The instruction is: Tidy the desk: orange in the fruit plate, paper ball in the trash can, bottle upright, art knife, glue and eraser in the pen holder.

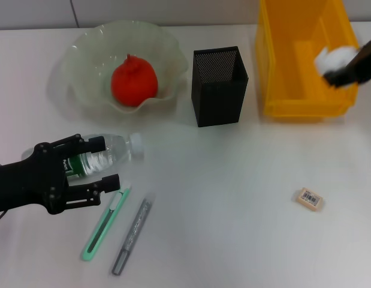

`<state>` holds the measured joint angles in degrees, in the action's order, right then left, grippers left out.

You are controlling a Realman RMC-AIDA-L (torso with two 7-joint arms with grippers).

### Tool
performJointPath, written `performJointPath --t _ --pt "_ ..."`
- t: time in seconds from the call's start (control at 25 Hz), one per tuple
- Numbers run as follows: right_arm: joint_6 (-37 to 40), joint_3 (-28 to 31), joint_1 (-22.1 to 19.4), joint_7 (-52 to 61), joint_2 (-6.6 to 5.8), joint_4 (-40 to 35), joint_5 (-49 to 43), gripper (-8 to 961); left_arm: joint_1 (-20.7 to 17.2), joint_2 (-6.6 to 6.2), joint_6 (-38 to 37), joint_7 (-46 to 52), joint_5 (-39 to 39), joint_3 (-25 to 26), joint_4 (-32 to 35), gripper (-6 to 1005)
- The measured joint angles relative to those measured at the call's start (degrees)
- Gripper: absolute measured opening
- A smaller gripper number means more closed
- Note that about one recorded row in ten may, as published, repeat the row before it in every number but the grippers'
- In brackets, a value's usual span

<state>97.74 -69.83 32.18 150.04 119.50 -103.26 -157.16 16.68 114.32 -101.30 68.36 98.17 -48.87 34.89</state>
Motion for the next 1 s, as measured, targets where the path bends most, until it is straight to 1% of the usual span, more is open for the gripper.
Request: performJointPath --t 0.04,0.08,0.12,0.16,0.24,0.28,0.32,0.44,0.48,0.72,0.76,0.84,0.96,1.0 --pt "-2.1 0.2 -0.5 -0.4 0.01 0.9 -0.1 634 0.0 0.04 0.0 -0.1 0.0 0.1 0.0 847" --pt "-8.6 -0.5 -1.8 -2.0 0.03 3.4 0.0 639 0.0 0.08 0.0 -0.1 0.0 0.1 0.0 847" --pt "-8.6 -0.5 -1.8 -2.0 0.03 3.4 0.0 645 0.0 0.14 0.1 -0.2 0.0 0.0 0.0 847" --pt "-11.9 -1.3 -2.5 -2.6 0.07 5.0 0.1 650 0.1 0.22 0.1 -0.2 0.0 0.0 0.0 847" --pt "-20.9 -3.8 -3.8 -3.3 0.09 9.3 0.2 662 0.2 0.38 0.2 -0.2 0.0 -0.2 0.0 847" --pt "-28.3 -6.2 -4.3 -4.0 0.01 13.2 0.3 667 0.2 0.44 0.3 -0.2 0.0 -0.2 0.0 847" --pt "-28.3 -6.2 -4.3 -4.0 0.01 13.2 0.3 673 0.2 0.46 0.4 -0.2 0.0 -0.2 0.0 847" --pt "-36.0 -8.0 -4.0 -4.7 -0.08 18.9 0.2 689 0.2 0.52 0.5 -0.3 0.0 0.1 0.0 847" --pt "-37.9 -8.1 -3.1 -4.7 -0.09 21.3 0.1 695 0.2 0.56 0.5 -0.4 0.0 0.3 0.0 847" --pt "-39.2 -7.6 -2.0 -4.4 -0.17 23.6 -0.1 727 -0.4 1.15 0.7 -2.1 -0.1 3.1 -0.2 847" --pt "-39.5 -7.5 -2.2 -4.4 -0.17 23.5 -0.1 733 -0.4 1.18 0.8 -2.2 -0.1 3.5 -0.4 848" --pt "-39.8 -7.5 -2.8 -4.4 -0.17 23.0 0.2 779 -0.4 1.18 1.5 -2.3 0.0 4.7 -0.8 848" --pt "-37.9 -7.3 -4.5 -4.3 -0.23 20.6 1.7 847 -0.5 1.16 2.9 -1.9 0.0 5.3 -0.7 848" --pt "-36.9 -7.2 -5.2 -4.3 -0.23 19.4 2.6 847 -0.5 1.09 3.6 -1.5 0.0 5.5 -0.7 848"
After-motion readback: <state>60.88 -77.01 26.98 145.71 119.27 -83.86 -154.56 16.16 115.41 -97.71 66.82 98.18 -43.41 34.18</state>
